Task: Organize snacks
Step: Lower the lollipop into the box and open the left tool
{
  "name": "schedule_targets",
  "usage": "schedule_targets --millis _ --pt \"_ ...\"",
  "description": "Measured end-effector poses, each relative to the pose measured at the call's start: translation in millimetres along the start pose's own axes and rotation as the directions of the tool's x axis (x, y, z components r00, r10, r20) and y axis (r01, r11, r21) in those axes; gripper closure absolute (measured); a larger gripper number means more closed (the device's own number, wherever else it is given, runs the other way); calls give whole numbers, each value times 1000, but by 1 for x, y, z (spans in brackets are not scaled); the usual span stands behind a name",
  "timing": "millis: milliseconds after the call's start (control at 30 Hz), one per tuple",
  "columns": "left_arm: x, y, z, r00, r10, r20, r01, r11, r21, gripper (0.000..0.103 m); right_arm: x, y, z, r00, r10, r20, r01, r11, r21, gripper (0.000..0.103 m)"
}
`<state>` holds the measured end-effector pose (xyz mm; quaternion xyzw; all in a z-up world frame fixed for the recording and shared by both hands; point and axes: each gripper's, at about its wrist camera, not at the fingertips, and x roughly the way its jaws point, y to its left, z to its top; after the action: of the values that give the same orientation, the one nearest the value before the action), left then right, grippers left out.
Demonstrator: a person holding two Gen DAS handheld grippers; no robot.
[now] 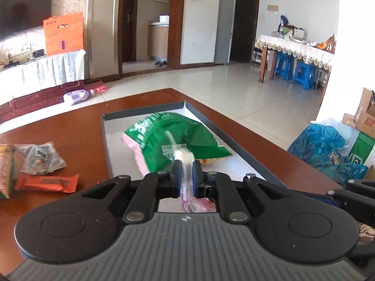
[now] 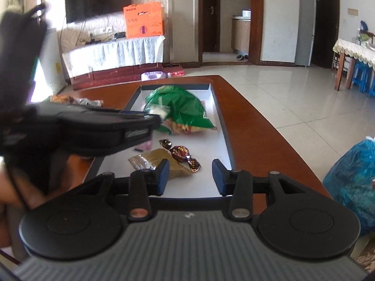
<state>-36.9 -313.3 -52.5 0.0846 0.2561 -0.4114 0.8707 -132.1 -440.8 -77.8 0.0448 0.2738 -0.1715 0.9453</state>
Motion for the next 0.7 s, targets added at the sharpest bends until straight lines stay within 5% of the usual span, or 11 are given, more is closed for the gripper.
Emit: schedule_targets --millis 433,533,600,667,700 --pt "50 6 15 999 17 -49 -18 1000 -11 91 7 9 0 1000 14 -29 -15 998 -63 60" --pt "54 9 18 998 39 -58 -40 999 -29 79 8 10 0 999 19 -28 -21 998 -68 60" --pt "57 11 18 997 41 -66 -43 998 -35 65 10 11 0 999 22 -27 -24 997 -74 60" --pt "56 10 17 996 55 -65 -57 998 -30 38 9 11 0 999 26 -24 -28 997 -76 60" --pt "56 10 17 997 55 -57 -57 998 -28 36 9 10 0 999 27 -25 -29 997 -78 60"
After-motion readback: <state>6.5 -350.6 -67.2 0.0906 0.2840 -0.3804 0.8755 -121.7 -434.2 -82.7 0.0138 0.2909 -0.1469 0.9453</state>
